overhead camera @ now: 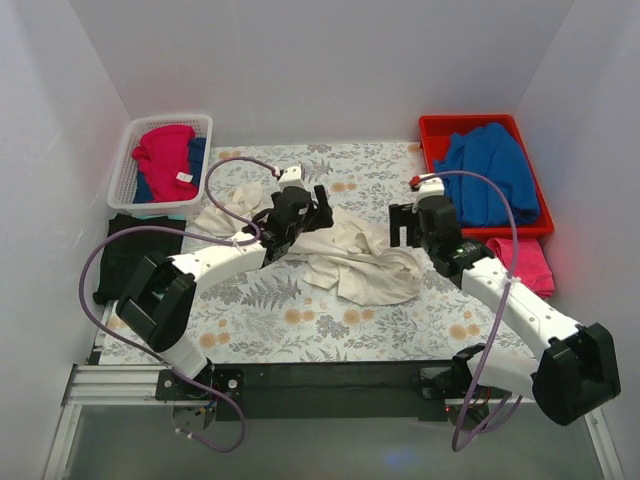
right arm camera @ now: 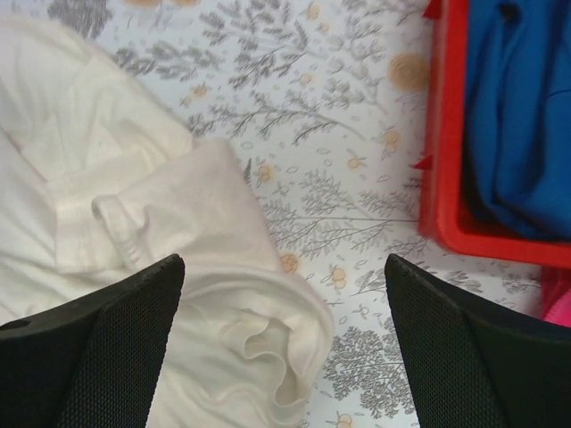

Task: Fold and stack the t-shirts
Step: Move the tshirt to the center of the board, then flatten out the tshirt

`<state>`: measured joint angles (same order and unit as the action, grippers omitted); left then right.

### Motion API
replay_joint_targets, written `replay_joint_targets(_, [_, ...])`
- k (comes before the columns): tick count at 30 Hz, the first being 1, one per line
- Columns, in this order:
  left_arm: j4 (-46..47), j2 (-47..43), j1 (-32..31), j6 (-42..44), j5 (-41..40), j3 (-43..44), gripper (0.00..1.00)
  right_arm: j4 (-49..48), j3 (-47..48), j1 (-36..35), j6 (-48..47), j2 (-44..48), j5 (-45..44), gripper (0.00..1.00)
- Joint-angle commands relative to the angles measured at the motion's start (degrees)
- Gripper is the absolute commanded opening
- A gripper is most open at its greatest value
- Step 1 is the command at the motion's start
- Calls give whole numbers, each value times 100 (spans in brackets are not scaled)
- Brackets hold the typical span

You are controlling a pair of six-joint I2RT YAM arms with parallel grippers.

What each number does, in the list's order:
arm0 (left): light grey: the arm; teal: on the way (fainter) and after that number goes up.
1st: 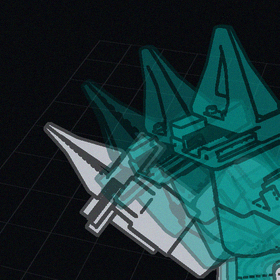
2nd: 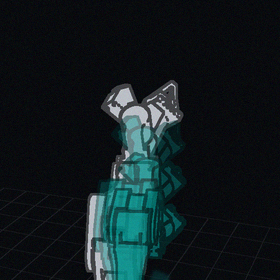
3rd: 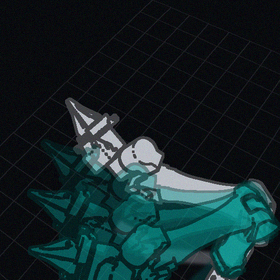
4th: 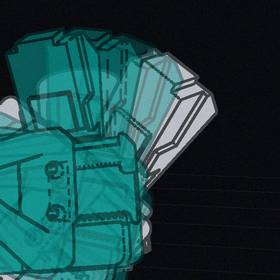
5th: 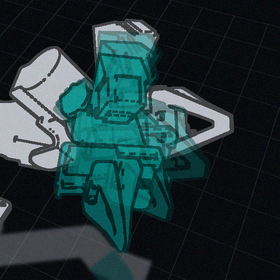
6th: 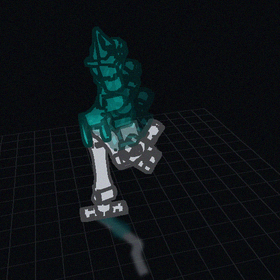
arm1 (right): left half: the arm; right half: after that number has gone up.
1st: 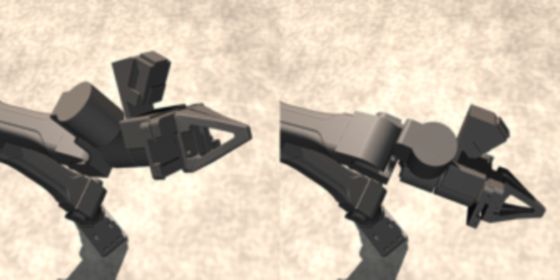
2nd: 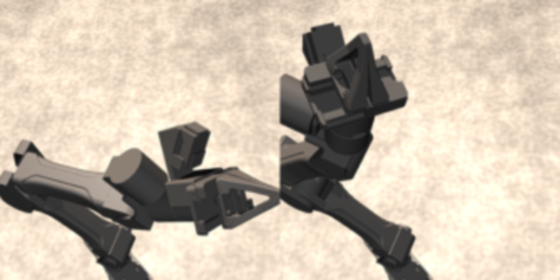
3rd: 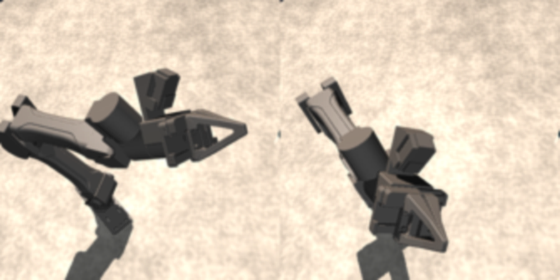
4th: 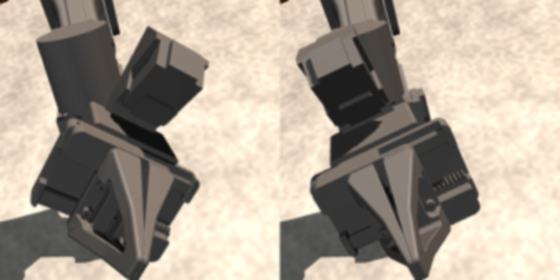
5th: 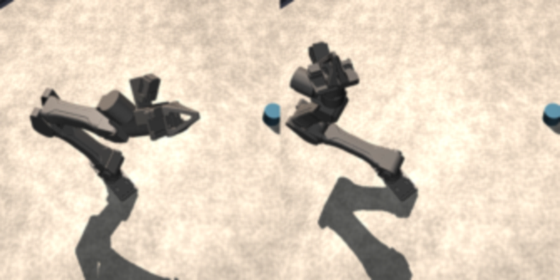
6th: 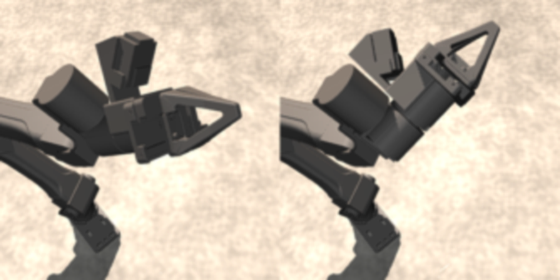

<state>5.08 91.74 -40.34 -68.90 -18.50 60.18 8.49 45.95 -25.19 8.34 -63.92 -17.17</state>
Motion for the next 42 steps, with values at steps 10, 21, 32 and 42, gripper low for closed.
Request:
replay_joint_targets(10, [-473,-350,808,-1108,268,-894,71,65,256,-1752,98,-1104,-1579,86])
replay_joint_targets(21, [-710,-658,1071,-1187,83,-1316,72,-146,669,-1770,98,-1948,-1597,82])
replay_joint_targets(32, [-754,-807,1379,-1292,92,-1597,72,-313,889,-1761,106,-2704,-1570,59])
replay_joint_targets(42, [-816,-948,1678,-1336,136,-1887,48,55,731,-1691,344,-2284,-2175,3])
